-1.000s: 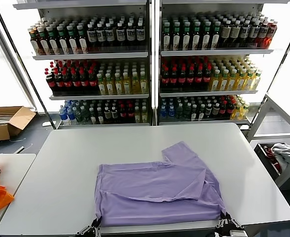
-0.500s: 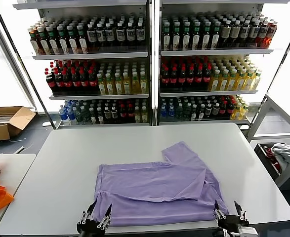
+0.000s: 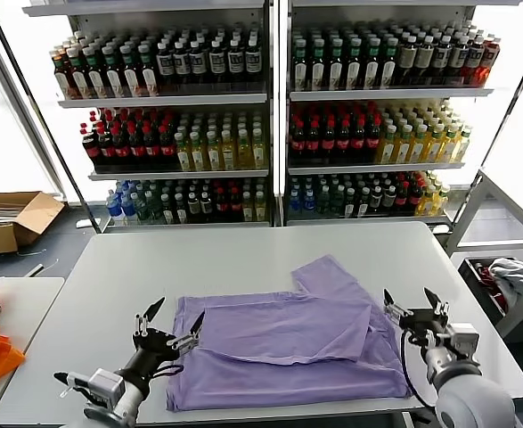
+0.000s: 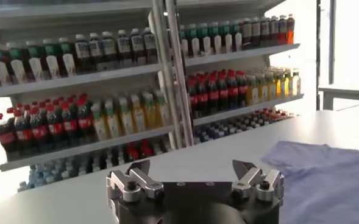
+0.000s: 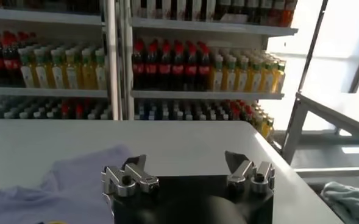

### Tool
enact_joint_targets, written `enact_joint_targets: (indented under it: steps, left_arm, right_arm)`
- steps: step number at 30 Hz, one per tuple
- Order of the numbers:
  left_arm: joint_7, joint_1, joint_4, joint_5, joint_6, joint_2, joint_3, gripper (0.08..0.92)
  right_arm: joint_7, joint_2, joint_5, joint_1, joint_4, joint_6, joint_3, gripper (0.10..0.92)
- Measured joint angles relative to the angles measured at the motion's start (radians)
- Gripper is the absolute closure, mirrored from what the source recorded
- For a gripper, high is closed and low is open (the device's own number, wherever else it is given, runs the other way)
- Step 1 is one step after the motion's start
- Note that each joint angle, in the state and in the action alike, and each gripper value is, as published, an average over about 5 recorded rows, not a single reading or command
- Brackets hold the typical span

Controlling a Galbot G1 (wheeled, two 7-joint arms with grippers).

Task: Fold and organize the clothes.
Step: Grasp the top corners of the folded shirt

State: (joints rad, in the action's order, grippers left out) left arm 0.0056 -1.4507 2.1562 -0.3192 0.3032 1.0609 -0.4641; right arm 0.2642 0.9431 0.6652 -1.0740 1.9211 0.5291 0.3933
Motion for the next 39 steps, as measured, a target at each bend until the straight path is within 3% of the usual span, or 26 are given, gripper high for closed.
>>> enact_joint_targets:
  steps: [9, 16, 25, 39]
  left_arm:
    - [0.001, 0.27, -0.223, -0.105, 0.052, -0.033, 0.084, 0.177]
    - [-0.012, 0.389, -0.361, -0.143, 0.108, -0.036, 0.139, 0.177]
    - [-0.023, 0.433, -0.433, -0.165, 0.169, -0.033, 0.166, 0.177]
    - [-0.03, 0.402, -0.438, -0.161, 0.211, -0.026, 0.179, 0.177]
  right_arm:
    - [-0.058, 0.026, 0.025, 0.405, -0.331, 0.017, -0.274, 0.203]
    - [-0.089, 0.081, 0.021, 0.566, -0.519, 0.029, -0.41, 0.203]
    - [-0.1, 0.117, 0.006, 0.632, -0.619, 0.041, -0.465, 0.203]
    - [-0.111, 0.153, -0.016, 0.575, -0.631, 0.046, -0.428, 0.203]
